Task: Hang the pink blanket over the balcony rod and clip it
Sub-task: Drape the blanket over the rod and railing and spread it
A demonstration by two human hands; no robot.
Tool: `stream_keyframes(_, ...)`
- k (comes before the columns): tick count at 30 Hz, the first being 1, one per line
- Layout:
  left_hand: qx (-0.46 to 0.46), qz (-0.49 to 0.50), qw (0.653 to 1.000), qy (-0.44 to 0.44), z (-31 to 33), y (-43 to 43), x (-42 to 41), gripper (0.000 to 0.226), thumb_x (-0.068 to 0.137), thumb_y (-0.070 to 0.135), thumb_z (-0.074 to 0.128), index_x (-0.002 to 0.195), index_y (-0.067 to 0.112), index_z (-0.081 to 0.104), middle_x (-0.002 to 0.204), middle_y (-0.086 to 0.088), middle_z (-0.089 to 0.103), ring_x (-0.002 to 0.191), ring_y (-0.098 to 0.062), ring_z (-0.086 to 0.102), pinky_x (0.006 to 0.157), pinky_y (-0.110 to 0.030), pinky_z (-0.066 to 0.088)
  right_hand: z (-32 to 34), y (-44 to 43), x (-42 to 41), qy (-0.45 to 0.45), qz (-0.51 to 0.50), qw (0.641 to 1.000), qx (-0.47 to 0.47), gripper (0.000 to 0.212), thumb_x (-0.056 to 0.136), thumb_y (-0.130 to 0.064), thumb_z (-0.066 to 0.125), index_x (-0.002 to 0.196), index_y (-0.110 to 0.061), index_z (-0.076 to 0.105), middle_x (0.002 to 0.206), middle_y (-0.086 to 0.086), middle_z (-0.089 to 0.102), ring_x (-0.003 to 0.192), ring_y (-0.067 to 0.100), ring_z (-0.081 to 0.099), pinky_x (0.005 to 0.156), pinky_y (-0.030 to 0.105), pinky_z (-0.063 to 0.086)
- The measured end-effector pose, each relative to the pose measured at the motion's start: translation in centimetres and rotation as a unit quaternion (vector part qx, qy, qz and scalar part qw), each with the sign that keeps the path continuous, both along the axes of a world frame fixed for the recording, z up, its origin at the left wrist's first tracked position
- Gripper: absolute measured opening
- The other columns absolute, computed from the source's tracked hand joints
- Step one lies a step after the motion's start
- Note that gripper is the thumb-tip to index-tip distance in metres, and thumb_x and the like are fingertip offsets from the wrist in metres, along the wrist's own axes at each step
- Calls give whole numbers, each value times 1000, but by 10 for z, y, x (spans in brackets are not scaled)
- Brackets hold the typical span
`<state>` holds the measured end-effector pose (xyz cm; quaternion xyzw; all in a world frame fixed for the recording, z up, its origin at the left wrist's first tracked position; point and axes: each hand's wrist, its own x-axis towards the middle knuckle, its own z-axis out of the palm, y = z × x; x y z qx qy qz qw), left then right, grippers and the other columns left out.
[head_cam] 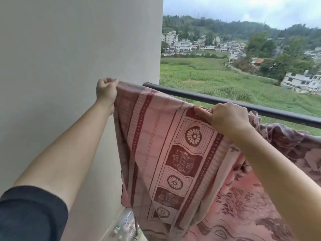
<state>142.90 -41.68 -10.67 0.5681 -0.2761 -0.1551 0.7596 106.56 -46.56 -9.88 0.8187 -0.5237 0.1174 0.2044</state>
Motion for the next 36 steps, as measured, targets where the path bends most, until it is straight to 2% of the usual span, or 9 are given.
stream_keyframes(5,65,82,993,-54,4,5,19,11,85,15,53,90,24,57,101,-3,62,97,-25,65,78,-32,52,14,-5,-3,17,-66,996,62,90,88,-79,7,71,-12,64,70,4,64,64,20,60,59,28,48)
stream_keyframes(9,142,43,987,-68,-29,7,9,18,84,26,70,96,19,59,97,-3,64,87,-21,64,71,-31,52,12,-19,42,-91,90,989,68,52,99,-49,28,85,-14,65,72,-2,60,60,14,53,57,27,47)
stream_keyframes(16,217,-108,967,82,-69,24,4,68,78,70,63,106,10,74,100,-6,76,92,-25,72,87,-41,56,3,-9,133,-63,244,966,60,74,94,-72,7,82,-19,57,81,3,64,71,23,61,68,38,53)
stream_keyframes(19,136,-70,984,87,-73,28,5,52,80,59,69,100,10,73,90,-5,74,82,-24,68,73,-36,52,5,-14,145,-42,260,963,55,69,96,-70,14,94,-21,63,83,2,65,71,23,62,65,38,53)
stream_keyframes(22,126,60,989,-57,-78,36,-2,45,86,55,65,75,12,61,69,-1,63,65,-18,59,60,-30,47,2,-20,136,-17,228,973,19,71,95,-73,17,82,-17,58,75,4,62,65,23,60,53,35,44)
stream_keyframes(27,362,163,818,-415,-115,71,4,59,95,67,33,79,13,49,76,-18,63,73,-39,59,61,-37,36,-5,-17,140,-6,203,979,-4,72,90,-79,17,79,-17,54,72,3,59,61,23,59,48,34,47)
stream_keyframes(29,382,112,833,-384,-126,74,8,68,89,77,23,77,15,48,77,-12,63,76,-37,60,63,-38,39,-5,-19,143,3,203,979,3,73,91,-77,18,73,-18,56,71,3,61,59,22,59,48,30,42)
stream_keyframes(32,292,3,939,-180,-119,64,3,78,80,85,30,71,12,57,76,-1,63,76,-26,60,71,-37,46,6,-26,147,-20,189,972,141,83,89,-81,16,73,-15,63,80,3,67,64,18,61,56,27,45)
stream_keyframes(36,77,-101,990,59,-97,53,-5,19,94,29,63,98,11,68,92,-5,74,85,-20,69,70,-30,55,36,-40,171,-173,200,913,312,60,103,-55,27,115,-9,64,109,3,62,95,26,59,79,34,45)
